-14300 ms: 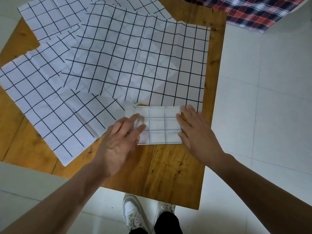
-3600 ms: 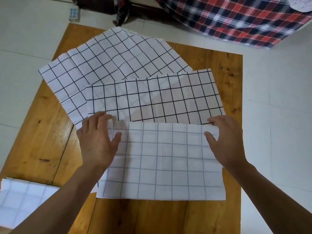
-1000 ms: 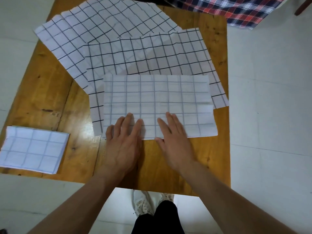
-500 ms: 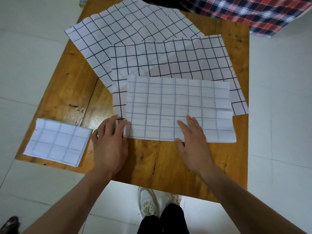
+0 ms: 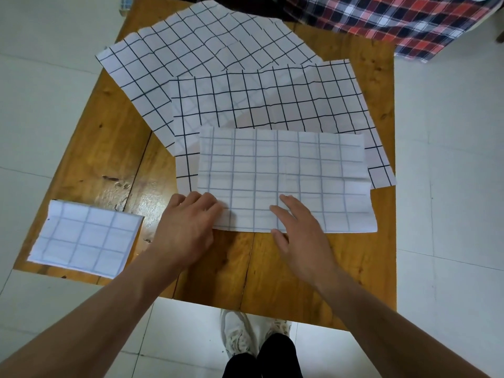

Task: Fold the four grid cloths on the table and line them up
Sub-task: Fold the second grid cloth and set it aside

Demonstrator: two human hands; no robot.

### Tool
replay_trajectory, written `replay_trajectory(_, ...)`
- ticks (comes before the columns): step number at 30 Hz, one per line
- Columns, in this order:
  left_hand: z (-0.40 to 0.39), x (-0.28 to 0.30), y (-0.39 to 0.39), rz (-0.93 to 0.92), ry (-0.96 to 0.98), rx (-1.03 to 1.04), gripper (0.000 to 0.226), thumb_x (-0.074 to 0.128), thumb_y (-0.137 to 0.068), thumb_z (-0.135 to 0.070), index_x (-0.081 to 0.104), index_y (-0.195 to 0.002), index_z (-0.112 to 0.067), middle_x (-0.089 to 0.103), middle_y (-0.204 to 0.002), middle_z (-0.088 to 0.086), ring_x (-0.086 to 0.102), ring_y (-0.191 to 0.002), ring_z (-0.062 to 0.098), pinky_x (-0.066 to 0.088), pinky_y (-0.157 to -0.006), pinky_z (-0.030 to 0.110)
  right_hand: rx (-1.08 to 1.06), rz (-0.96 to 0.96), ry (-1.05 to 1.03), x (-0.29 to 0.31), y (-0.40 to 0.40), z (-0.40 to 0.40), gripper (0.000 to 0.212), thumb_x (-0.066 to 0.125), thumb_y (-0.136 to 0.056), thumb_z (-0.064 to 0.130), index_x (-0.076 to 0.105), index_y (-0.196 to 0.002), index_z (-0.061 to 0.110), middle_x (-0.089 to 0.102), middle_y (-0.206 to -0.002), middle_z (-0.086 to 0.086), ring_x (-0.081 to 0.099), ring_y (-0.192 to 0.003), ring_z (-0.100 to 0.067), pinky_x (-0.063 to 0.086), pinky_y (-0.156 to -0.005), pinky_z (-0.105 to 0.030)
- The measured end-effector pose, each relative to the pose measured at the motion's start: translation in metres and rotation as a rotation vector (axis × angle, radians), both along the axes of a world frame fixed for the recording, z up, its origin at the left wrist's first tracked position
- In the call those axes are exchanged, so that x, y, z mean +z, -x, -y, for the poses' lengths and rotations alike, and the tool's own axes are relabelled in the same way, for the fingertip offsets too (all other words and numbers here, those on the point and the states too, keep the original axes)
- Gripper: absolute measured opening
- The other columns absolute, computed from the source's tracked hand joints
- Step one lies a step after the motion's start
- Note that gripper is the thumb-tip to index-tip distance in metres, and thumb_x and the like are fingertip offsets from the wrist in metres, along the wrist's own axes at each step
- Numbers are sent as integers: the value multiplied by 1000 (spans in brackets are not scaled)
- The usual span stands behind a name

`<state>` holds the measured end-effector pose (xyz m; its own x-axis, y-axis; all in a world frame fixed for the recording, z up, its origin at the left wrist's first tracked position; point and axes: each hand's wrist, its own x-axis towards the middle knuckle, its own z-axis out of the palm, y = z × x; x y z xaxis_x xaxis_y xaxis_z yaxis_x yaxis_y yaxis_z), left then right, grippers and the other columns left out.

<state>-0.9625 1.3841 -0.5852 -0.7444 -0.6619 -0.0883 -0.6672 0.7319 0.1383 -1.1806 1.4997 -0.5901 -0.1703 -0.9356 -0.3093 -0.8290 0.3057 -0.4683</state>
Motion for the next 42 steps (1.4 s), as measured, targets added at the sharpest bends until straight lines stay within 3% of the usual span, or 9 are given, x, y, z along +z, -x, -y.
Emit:
replay_trajectory(6,4,-5,3,-51,49,-25,18,66,-69,-11,64,-87,-11,66,-99,6,60,-88,30,46,-75,43,1,22,11,0,4,2,50,48,-100,36,36,-148,29,19,-160,10,10,-148,-8,18,-119,-29)
replay_trajectory(12,-3,10,11,-167,-10,54,7,64,-75,-18,62,-82,-17,64,-94,-2,56,-89,22,38,-77,34,58,-58,25,15,3,5,69,57,-91,53,27,-150,33,6,-163,8,-7,-149,-12,5,-120,-35)
replay_trajectory(15,-12,25,23,-226,-52,70,12,54,-79,-28,62,-83,-20,62,-90,-4,55,-86,20,42,-76,37,131,-53,51,27,-1,7,72,62,-87,54,30,-149,34,13,-162,7,-1,-149,-14,4,-118,-34)
replay_trajectory(19,-30,48,45,-324,-110,25,12,56,-81,-31,63,-83,-22,62,-87,-7,54,-81,17,41,-78,35,135,-67,214,34,-7,6,44,66,-89,34,58,-132,28,47,-145,4,30,-141,-17,18,-112,-30)
replay_trajectory(22,-35,55,50,-363,-197,-59,13,60,-80,-34,63,-89,-25,63,-96,-9,57,-88,15,44,-79,36,125,-98,278,38,1,1,26,65,-89,18,71,-113,25,59,-130,3,42,-132,-17,22,-107,-27)
replay_trajectory(27,-13,39,41,-258,-249,-38,37,80,-72,-33,65,-105,-26,65,-109,-10,55,-101,15,38,-82,33,102,-47,367,40,25,-17,27,60,-86,13,73,-107,23,64,-118,3,45,-121,-12,37,-99,-28)
replay_trajectory(31,-1,22,44,-200,-175,-40,26,77,-65,-9,66,-85,-23,67,-89,-6,59,-86,22,38,-78,35,64,2,405,31,41,-38,27,56,-86,16,72,-108,20,64,-115,3,52,-115,-17,45,-94,-33)
replay_trajectory(36,-10,26,49,-290,-66,-105,13,53,-75,-22,63,-81,-18,63,-78,-3,55,-75,23,36,-75,35,-6,-136,329,21,45,-59,43,83,-64,2,71,-101,20,64,-102,2,55,-98,-16,48,-86,-26)
replay_trajectory(42,-12,32,27,-291,140,-207,12,70,-74,-10,64,-84,-10,68,-90,7,60,-80,30,41,-77,41,4,-168,450,14,41,-45,40,75,-61,-12,71,-90,16,65,-93,-1,53,-91,-17,43,-79,-23)
